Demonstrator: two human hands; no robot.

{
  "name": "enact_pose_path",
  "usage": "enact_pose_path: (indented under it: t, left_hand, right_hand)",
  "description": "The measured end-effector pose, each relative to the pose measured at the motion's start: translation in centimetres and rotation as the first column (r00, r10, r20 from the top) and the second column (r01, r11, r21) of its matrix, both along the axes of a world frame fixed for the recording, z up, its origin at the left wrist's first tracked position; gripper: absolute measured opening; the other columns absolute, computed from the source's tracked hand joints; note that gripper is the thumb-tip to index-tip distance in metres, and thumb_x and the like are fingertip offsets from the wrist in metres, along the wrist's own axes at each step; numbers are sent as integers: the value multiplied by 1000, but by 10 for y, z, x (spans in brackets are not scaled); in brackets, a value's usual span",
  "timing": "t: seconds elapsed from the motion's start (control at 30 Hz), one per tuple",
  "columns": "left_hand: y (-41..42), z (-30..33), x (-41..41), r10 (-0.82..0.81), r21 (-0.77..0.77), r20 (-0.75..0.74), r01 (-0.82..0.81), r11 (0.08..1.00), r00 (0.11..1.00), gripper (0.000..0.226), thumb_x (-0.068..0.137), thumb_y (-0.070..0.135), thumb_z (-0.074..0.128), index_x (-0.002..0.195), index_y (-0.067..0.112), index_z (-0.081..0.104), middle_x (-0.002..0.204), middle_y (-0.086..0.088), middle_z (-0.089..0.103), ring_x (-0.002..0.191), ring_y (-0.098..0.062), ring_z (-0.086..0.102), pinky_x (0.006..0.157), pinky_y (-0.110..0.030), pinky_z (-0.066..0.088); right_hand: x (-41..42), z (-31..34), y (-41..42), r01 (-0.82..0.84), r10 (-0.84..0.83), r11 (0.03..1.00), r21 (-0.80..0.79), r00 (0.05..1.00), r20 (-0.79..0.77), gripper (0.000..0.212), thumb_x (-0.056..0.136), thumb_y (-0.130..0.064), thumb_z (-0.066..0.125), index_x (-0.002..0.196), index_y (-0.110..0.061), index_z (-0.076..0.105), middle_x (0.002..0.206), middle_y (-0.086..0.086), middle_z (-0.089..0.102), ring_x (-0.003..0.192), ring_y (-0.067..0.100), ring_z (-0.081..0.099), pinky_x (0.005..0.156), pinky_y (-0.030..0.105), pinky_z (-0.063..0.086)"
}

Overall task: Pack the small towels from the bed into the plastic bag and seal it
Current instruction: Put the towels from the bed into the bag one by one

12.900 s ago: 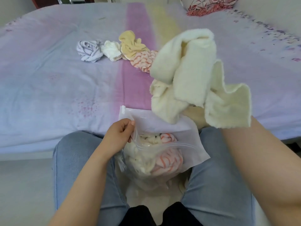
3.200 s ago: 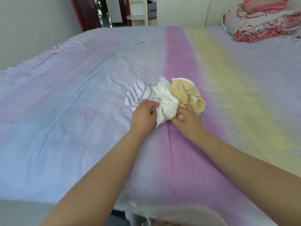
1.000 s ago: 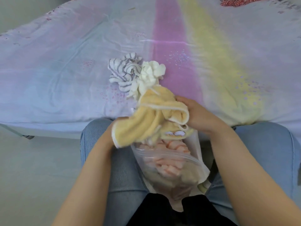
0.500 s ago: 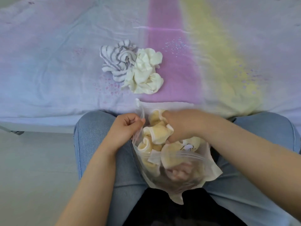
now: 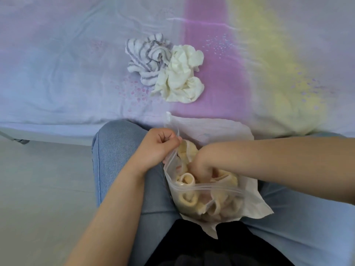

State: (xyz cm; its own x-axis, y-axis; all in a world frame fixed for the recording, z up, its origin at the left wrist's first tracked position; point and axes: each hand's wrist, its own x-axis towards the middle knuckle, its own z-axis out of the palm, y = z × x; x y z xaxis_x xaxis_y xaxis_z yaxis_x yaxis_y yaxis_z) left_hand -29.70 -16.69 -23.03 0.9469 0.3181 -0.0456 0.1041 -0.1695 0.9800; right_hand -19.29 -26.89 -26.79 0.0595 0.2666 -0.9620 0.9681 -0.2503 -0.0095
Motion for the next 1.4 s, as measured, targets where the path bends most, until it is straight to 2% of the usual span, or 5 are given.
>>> enact_pose_path:
  t: [0.57, 0.8, 0.97, 1.13, 1.4]
  left_hand:
    - [8, -3, -1, 108, -9, 32, -107, 994, 994, 45, 91, 5, 58, 55, -6, 34, 49, -9, 32, 36, -15, 31, 40, -21, 25]
    - [6, -3, 4, 157, -58, 41, -154, 986, 987, 44, 91, 4, 57, 51, 9, 38, 42, -2, 34, 35, -13, 31, 41, -20, 27]
    - [2, -1, 6, 151, -88, 43, -147, 985, 988, 49, 92, 1, 55, 49, 14, 34, 38, 7, 33, 34, -7, 31, 39, -18, 28]
    - [1, 2, 7, 146, -118, 42, -140, 983, 988, 50, 92, 1, 54, 49, 15, 33, 38, 9, 34, 34, -5, 30, 40, -16, 27]
    - [4, 2, 5, 140, -119, 45, -134, 984, 989, 49, 93, 5, 54, 50, 16, 34, 40, 6, 35, 36, -7, 31, 41, -17, 28]
  right_hand:
    - [24, 62, -7, 206, -137, 876, 436, 973, -184, 59, 85, -26, 65, 140, -28, 42, 131, -3, 55, 109, 14, 54, 91, 29, 45]
    - [68, 119, 5, 493, -401, -196, 848, 748, -528, 36, 81, 0, 52, 100, -25, 68, 110, -3, 67, 96, 11, 63, 87, 30, 50]
    - [117, 99, 44, 435, -530, 82, 897, 781, -330, 102, 73, -43, 77, 151, -32, 12, 158, 8, -23, 149, 25, -1, 115, 33, 20]
    - [133, 86, 67, 337, -608, 236, 911, 783, -131, 77, 79, -49, 66, 143, -21, 33, 157, 10, 18, 140, 32, 29, 106, 38, 32]
    - [146, 97, 18, 709, -352, -597, 375, 189, -917, 27, 74, -11, 58, 99, -12, 66, 102, 14, 67, 104, 34, 65, 80, 40, 53]
